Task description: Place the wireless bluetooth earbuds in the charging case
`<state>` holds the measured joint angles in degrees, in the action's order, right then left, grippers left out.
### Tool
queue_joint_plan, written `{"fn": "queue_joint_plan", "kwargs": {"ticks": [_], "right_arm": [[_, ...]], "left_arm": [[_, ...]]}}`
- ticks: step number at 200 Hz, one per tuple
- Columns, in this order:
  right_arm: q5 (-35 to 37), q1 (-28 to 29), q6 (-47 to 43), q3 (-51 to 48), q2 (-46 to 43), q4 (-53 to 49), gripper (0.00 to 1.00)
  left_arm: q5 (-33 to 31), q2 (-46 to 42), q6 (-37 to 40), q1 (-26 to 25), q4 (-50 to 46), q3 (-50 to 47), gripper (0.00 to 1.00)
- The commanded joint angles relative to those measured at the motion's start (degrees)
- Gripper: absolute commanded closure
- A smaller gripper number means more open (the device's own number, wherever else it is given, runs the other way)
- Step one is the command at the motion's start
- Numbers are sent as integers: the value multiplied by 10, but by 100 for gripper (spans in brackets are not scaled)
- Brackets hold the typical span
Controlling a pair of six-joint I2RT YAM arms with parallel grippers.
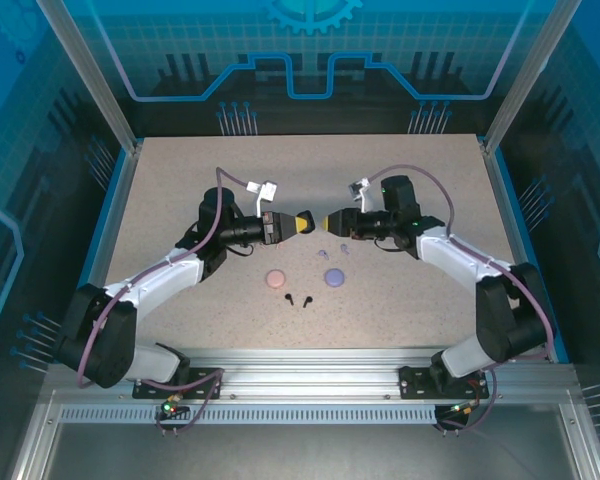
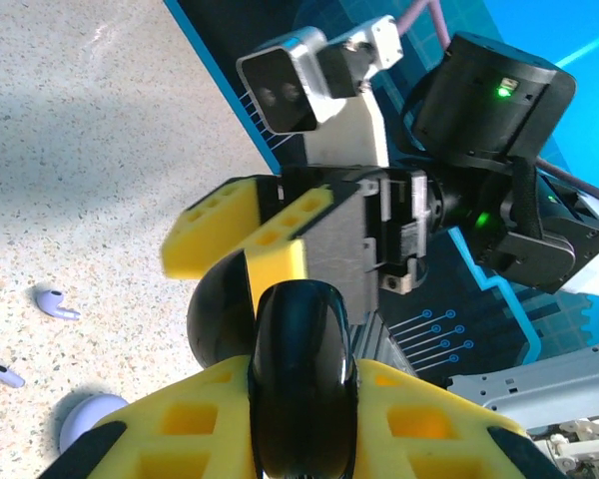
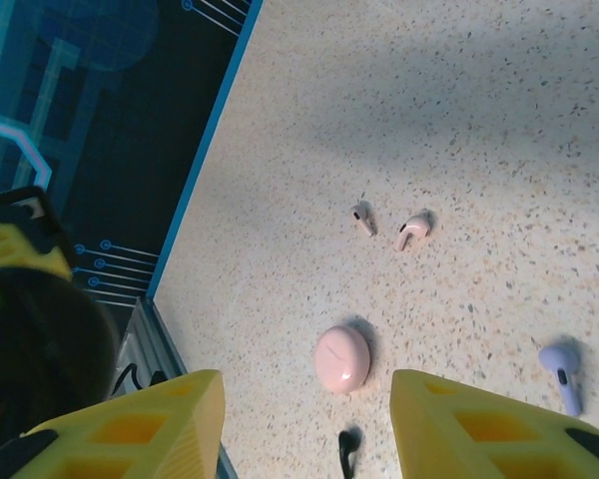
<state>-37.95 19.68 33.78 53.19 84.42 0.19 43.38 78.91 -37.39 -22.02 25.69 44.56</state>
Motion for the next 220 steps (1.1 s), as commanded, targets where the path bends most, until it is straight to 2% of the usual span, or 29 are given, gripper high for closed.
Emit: {"fn": "queue_joint_plan", "kwargs": {"ticks": [1,49,155,220], "right_arm": [[-42,-13,-22,-5,-50,-10,51],[-104,-12,-21,28,-36,-6,52],[-97,-4,-20,55,2,-11,61],[-104,1,-35,39,-11,-23,62]], "left_arm": [[23,6,-5,-2,25,17,100],[69,24,-21,-3,43,35,100],[73,37,-19,-19,42,60,100],[61,42,-15,-18,40,64,100]]}}
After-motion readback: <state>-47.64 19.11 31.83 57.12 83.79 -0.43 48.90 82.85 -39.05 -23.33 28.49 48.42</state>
